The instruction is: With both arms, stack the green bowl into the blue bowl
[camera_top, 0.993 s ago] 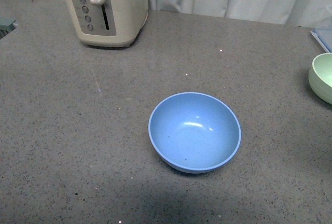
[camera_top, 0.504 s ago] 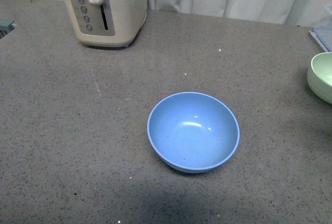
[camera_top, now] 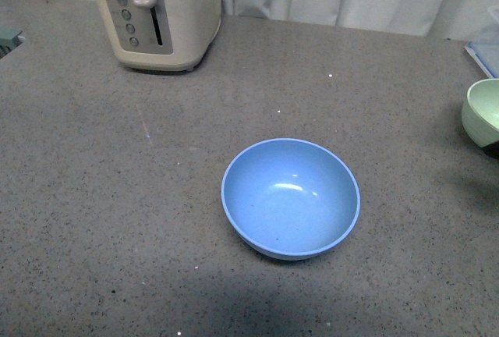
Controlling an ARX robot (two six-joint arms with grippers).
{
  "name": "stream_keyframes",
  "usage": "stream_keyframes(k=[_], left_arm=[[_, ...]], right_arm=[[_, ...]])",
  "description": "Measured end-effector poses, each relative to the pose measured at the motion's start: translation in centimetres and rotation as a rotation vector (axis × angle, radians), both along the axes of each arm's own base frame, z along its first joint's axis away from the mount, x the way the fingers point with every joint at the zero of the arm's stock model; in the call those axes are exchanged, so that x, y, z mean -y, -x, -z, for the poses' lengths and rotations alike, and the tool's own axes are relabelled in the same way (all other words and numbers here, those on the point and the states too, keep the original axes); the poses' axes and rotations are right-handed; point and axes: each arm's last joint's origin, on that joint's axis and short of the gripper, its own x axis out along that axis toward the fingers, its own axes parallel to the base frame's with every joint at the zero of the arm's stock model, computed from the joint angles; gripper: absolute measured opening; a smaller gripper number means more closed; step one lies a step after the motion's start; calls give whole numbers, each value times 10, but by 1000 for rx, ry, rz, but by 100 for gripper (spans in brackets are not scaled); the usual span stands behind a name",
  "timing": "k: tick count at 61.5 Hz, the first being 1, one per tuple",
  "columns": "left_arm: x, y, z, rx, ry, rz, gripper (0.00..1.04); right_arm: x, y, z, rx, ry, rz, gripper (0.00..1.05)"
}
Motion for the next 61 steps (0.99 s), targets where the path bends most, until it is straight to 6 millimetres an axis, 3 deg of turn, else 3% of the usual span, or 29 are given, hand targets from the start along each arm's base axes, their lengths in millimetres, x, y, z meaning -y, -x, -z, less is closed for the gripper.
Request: stream_keyframes(k=[42,45,52,61], left_arm=[[0,0,0,0,0,0,98],[0,0,0,0,0,0,98],[0,0,0,0,0,0,98],[0,0,0,0,0,0,98]], right_arm=[[-9,-26,22,-76,0,-72,96],[-9,-26,22,-78,2,-73,91],[-10,-27,23,-78,9,-73,69],[-10,-27,23,-74,18,-69,47]])
